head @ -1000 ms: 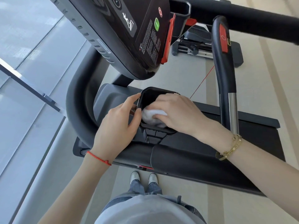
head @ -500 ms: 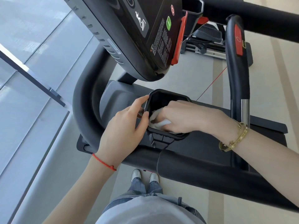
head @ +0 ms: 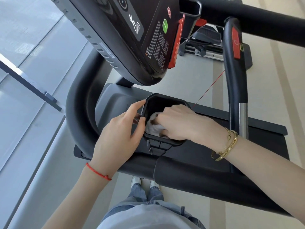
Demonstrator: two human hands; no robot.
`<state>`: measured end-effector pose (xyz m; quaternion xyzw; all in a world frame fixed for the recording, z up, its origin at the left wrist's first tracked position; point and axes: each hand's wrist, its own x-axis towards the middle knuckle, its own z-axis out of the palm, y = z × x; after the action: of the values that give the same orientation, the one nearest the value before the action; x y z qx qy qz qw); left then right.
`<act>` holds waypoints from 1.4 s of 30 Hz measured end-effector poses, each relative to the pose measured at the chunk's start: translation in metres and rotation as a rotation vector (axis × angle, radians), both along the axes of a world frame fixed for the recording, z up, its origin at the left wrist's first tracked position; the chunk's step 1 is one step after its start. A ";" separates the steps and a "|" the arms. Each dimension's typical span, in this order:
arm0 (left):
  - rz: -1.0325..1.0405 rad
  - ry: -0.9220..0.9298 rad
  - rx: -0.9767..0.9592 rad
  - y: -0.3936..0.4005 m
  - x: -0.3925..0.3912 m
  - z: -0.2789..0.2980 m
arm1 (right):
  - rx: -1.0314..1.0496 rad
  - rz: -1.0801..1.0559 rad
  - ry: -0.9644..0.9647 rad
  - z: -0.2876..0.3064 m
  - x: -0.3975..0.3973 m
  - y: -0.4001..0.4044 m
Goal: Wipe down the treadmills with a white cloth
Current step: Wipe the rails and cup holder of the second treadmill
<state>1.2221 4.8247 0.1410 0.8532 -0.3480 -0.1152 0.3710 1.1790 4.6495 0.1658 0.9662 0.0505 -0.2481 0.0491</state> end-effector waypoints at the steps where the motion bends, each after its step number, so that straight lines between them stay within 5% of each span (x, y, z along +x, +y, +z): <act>1: 0.003 0.000 0.001 0.000 0.000 0.000 | -0.009 -0.016 -0.016 0.001 0.001 0.000; 6: -0.002 0.005 0.003 0.001 0.000 0.000 | 0.018 -0.014 -0.029 0.007 0.005 -0.004; 14: -0.007 0.024 -0.020 0.000 0.001 0.001 | 0.396 -0.202 -0.153 -0.007 -0.004 -0.004; 23: -0.009 0.004 -0.020 0.000 0.001 0.002 | 0.248 -0.133 -0.006 -0.009 0.000 -0.003; 30: -0.001 0.005 -0.024 0.000 0.001 0.001 | 0.226 -0.178 -0.072 -0.003 -0.004 0.000; 38: 0.002 -0.037 -0.062 0.001 0.001 -0.004 | 0.296 -0.347 -0.459 0.004 -0.045 0.017; 42: -0.004 -0.099 -0.052 0.002 -0.002 -0.004 | 0.622 -0.558 -0.639 0.005 -0.075 0.025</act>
<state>1.2202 4.8265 0.1375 0.8472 -0.3706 -0.0647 0.3750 1.1041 4.6743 0.1711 0.9393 -0.1548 0.0818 -0.2951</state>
